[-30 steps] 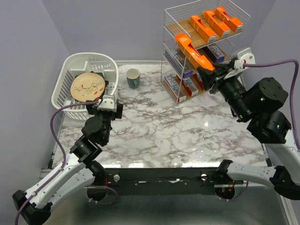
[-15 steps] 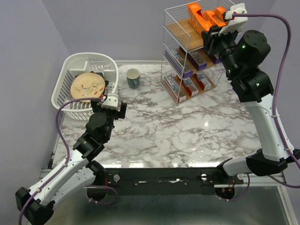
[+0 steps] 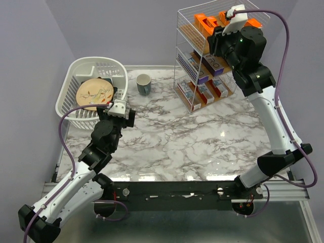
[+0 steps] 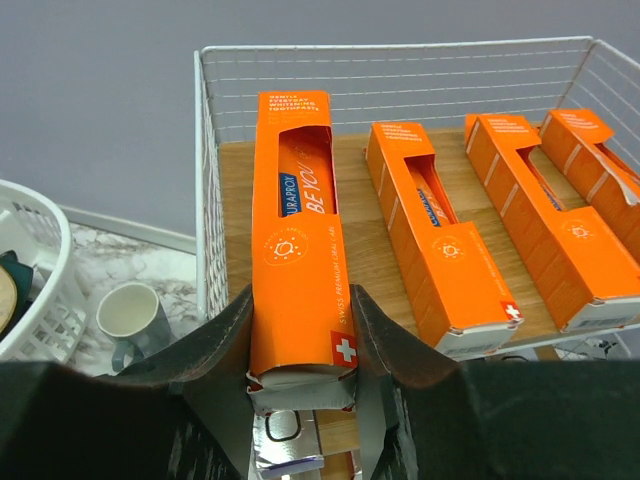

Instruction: Place and organize the toothpastes onto the shelf

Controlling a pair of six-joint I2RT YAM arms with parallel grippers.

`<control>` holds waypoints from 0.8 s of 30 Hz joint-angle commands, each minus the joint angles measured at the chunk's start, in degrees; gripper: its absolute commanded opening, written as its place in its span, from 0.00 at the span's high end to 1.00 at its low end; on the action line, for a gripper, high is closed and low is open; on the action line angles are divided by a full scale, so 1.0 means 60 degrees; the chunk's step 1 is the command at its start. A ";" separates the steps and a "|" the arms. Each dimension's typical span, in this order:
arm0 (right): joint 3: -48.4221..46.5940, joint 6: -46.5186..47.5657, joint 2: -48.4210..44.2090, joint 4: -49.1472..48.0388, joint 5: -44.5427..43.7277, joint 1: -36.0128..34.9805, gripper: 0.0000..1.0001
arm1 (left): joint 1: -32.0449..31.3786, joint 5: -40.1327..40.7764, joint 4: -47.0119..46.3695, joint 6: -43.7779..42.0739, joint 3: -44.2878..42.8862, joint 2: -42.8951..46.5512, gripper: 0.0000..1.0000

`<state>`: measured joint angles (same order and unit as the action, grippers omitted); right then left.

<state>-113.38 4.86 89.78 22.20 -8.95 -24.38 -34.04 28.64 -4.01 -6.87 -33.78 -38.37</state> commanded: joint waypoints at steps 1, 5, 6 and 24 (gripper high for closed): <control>0.0088 -0.0327 0.0183 -0.0755 0.0480 0.0065 0.73 | 0.0166 -0.0438 -0.0342 0.0252 0.0093 0.0037 0.01; 0.0410 -0.0356 0.0286 -0.1033 0.0437 0.0079 0.71 | 0.0268 -0.0599 -0.0328 0.0325 0.0064 -0.0021 0.01; 0.0483 -0.0356 0.0301 -0.1077 0.0452 0.0079 0.71 | 0.0283 -0.0628 -0.0328 0.0325 0.0064 -0.0036 0.01; 0.1509 -0.0034 -0.0519 -0.1429 0.0745 0.0108 0.35 | 0.0430 -0.0877 -0.0225 0.0384 0.0034 -0.0065 0.01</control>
<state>-105.62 3.73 90.11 16.05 -7.01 -23.24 -31.90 24.58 -4.21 -5.45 -33.78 -38.87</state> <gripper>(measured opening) 0.634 0.991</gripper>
